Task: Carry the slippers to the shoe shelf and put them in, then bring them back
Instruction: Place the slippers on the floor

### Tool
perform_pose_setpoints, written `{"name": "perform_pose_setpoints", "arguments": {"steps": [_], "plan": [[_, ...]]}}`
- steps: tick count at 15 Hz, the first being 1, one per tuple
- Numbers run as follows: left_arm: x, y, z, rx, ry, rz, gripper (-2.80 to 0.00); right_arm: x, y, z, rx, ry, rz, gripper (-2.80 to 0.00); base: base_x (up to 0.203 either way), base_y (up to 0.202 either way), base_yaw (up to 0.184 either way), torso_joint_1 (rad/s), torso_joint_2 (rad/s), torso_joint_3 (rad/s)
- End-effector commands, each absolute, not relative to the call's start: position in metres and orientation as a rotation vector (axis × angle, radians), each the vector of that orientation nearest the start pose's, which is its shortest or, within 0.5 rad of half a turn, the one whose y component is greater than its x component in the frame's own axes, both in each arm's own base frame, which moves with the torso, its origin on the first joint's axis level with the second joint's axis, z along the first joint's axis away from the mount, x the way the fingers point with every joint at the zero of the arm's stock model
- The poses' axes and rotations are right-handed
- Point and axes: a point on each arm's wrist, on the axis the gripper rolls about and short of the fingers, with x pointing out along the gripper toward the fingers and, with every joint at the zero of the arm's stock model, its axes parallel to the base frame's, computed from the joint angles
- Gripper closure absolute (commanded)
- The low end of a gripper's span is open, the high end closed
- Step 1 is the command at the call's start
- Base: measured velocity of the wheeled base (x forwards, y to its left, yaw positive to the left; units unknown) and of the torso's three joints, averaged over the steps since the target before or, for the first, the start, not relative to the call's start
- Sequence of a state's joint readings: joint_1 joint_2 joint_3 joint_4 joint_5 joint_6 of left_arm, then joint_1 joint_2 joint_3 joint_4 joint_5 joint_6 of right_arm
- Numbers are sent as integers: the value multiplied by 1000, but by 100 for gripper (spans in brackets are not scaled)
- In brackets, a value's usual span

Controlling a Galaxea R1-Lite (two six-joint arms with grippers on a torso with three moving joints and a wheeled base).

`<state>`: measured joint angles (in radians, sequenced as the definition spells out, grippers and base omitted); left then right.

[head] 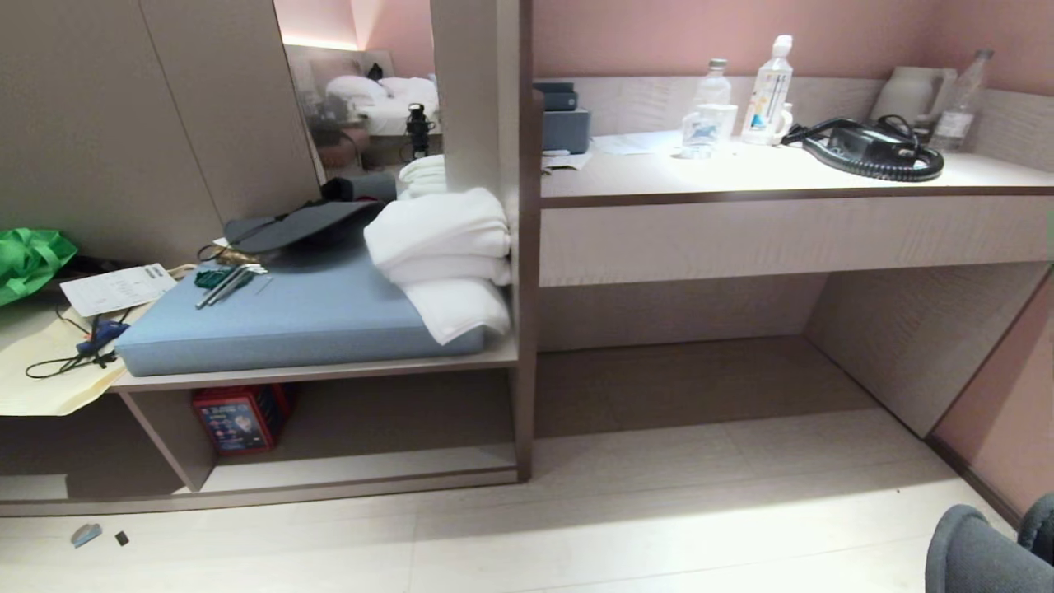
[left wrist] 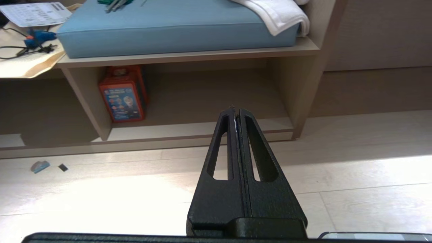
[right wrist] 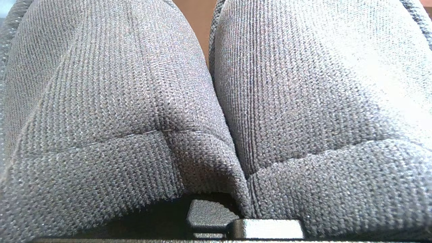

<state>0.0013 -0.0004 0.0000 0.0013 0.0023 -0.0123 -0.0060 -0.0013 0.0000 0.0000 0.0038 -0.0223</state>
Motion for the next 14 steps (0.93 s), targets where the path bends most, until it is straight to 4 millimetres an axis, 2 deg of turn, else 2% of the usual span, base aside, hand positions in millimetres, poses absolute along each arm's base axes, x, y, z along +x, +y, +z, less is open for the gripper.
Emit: {"name": "perform_pose_setpoints", "arguments": {"steps": [1,14], "plan": [[-23,0,75,-14,2,5,0,-23,0,75,-23,0,-2,0,0,-196,4,-2,-2,2],[-23,0,75,-12,2,5,0,-23,0,75,-23,1,-3,0,0,-197,2,2,3,2]]}}
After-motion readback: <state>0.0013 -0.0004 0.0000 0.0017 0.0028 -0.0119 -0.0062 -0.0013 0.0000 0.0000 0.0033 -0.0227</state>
